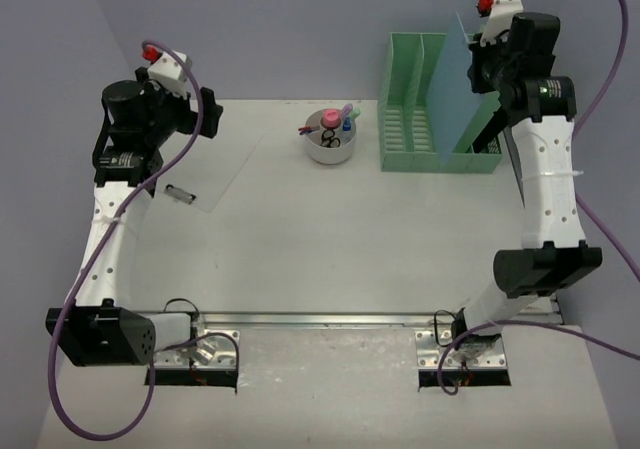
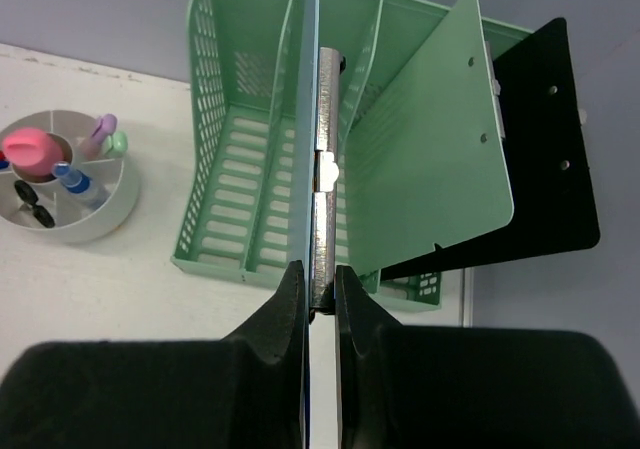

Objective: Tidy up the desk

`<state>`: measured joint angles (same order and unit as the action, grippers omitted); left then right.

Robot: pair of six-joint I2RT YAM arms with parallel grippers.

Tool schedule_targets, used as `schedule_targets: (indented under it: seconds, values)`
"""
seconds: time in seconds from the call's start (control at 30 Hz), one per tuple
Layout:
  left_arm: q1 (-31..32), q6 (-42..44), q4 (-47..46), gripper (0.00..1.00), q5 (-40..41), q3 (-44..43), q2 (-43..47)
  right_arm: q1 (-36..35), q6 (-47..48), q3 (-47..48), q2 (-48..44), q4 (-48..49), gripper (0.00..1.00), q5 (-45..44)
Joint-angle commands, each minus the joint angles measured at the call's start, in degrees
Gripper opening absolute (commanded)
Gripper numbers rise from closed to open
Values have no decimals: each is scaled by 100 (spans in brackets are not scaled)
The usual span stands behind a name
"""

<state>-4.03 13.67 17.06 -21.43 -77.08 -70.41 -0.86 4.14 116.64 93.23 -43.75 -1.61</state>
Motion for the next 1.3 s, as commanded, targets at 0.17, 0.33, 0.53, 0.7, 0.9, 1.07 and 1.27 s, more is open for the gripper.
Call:
schedule_targets:
  seconds: [0.17, 0.33, 0.53, 0.7, 0.9, 1.07, 1.27]
  values:
    - [-10, -628, -378, 100, 1088, 281, 186, 280, -238, 535, 600, 647, 1, -15]
    - [-10, -822, -555, 100, 853, 571, 282, 280, -361, 842, 1055, 938, 1, 3]
    - [-10, -585, -282, 100, 499, 650, 247, 324, -651, 922, 1338, 1149, 1, 81]
    - [-10, -523, -405, 100, 728, 922, 274, 350, -932, 1018, 1566, 1246, 1, 134]
    - [-89, -681, -449, 100, 1334, 1160, 247, 447, -1223, 1150, 1953, 1316, 1, 134]
    - [-124, -778, -309, 100, 1238, 1344, 221, 447, -1293, 1361, 2103, 1438, 1, 371]
    - [-124, -831, -317, 100, 1212, 1397, 98, 447, -1293, 1318, 2033, 1580, 1, 459]
